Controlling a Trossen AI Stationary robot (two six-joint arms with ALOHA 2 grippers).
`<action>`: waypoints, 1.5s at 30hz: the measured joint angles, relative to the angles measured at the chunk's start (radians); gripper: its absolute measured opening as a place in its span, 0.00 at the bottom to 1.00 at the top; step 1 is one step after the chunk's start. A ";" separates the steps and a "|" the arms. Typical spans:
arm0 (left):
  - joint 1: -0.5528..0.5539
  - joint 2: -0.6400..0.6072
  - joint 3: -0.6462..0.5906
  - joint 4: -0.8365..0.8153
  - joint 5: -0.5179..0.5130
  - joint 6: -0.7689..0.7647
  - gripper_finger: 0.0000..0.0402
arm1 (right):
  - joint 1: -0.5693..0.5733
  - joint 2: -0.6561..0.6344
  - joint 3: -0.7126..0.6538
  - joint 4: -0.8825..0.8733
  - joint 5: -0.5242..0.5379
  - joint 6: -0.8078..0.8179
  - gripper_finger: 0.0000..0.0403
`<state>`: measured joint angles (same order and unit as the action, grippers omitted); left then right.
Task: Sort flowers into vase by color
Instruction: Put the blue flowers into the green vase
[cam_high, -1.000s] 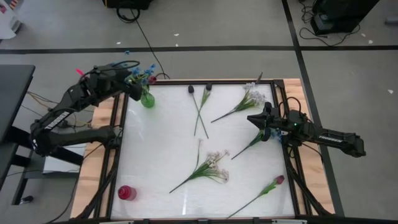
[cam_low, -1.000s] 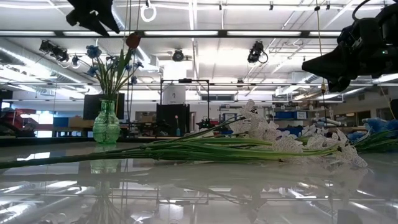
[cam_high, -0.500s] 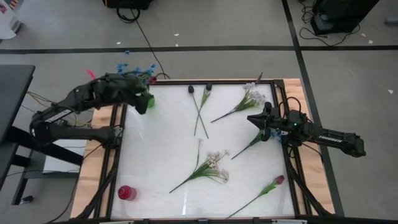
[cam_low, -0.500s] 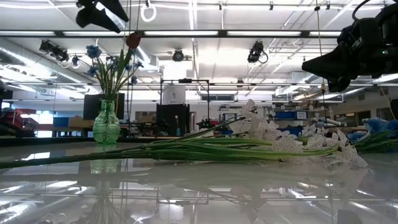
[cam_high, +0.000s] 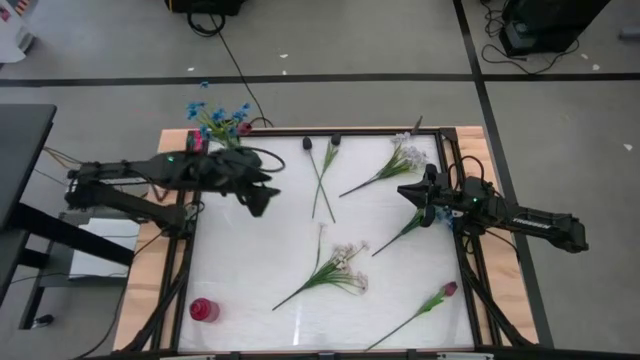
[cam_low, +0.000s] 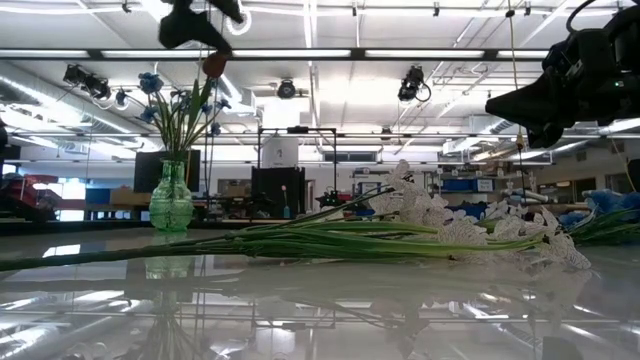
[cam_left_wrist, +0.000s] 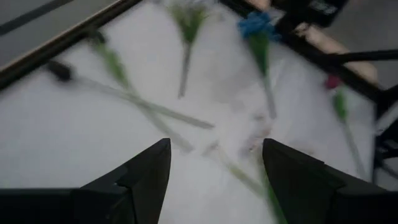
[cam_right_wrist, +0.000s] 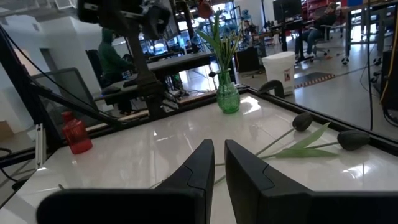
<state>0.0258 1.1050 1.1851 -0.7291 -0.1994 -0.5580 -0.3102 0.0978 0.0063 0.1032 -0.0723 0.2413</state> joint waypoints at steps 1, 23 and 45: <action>-0.013 0.018 0.000 0.032 0.000 -0.005 0.64 | 0.000 0.000 0.000 0.000 0.000 0.000 0.12; -0.102 0.481 -0.001 0.582 0.097 -0.107 0.64 | 0.000 0.000 0.000 0.000 0.000 0.000 0.12; -0.265 0.679 -0.001 0.669 0.095 -0.069 0.64 | 0.000 0.000 0.000 0.000 0.000 0.000 0.12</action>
<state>-0.2391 1.7836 1.1843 -0.0601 -0.1040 -0.6273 -0.3101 0.0978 0.0067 0.1028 -0.0723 0.2413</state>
